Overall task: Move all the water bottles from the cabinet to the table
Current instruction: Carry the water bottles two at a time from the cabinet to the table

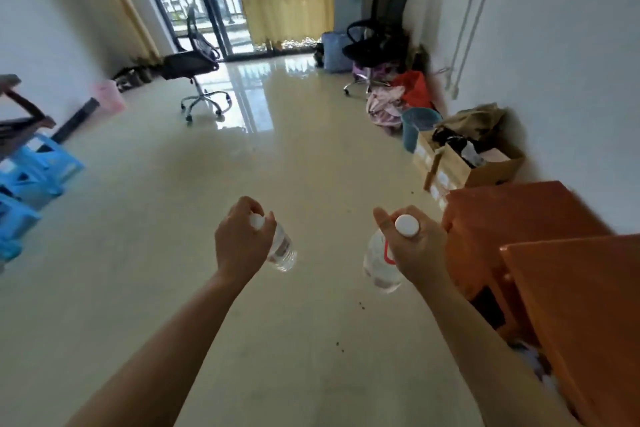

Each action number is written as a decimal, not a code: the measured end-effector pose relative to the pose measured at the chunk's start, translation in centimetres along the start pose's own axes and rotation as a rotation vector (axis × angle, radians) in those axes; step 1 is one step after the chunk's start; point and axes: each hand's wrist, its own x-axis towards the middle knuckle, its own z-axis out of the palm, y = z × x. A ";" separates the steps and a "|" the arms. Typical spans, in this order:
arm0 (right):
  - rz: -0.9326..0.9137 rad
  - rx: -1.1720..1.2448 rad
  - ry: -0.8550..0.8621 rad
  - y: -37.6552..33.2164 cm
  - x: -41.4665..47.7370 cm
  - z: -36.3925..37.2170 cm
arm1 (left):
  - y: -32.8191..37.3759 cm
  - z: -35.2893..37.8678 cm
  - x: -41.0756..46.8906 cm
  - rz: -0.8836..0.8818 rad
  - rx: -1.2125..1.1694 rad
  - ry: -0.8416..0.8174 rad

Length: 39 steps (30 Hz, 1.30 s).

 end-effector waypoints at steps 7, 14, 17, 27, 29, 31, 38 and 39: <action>-0.063 0.115 -0.295 -11.4 -2.9 23.0 | -16.4 -16.9 4.7 -0.138 0.070 0.197; -0.116 0.188 -0.534 -19.1 -4.7 43.7 | -31.3 -27.0 9.1 -0.281 0.175 0.348; -0.141 0.202 -0.642 -20.8 -5.6 53.9 | -38.3 -30.0 11.9 -0.336 0.222 0.393; -0.211 0.211 -0.918 -26.5 -3.5 86.5 | -57.8 -39.2 29.6 -0.486 0.373 0.395; -0.236 0.242 -0.926 -29.1 -2.5 92.1 | -60.8 -41.8 33.2 -0.501 0.414 0.435; -0.247 0.244 -0.938 -32.0 -1.8 97.6 | -63.9 -44.6 36.4 -0.539 0.431 0.492; -0.321 0.241 -0.939 -39.1 -0.4 117.7 | -79.7 -51.9 46.9 -0.646 0.394 0.567; -0.322 0.222 -0.940 -39.4 -0.4 119.5 | -81.3 -52.3 47.9 -0.657 0.370 0.551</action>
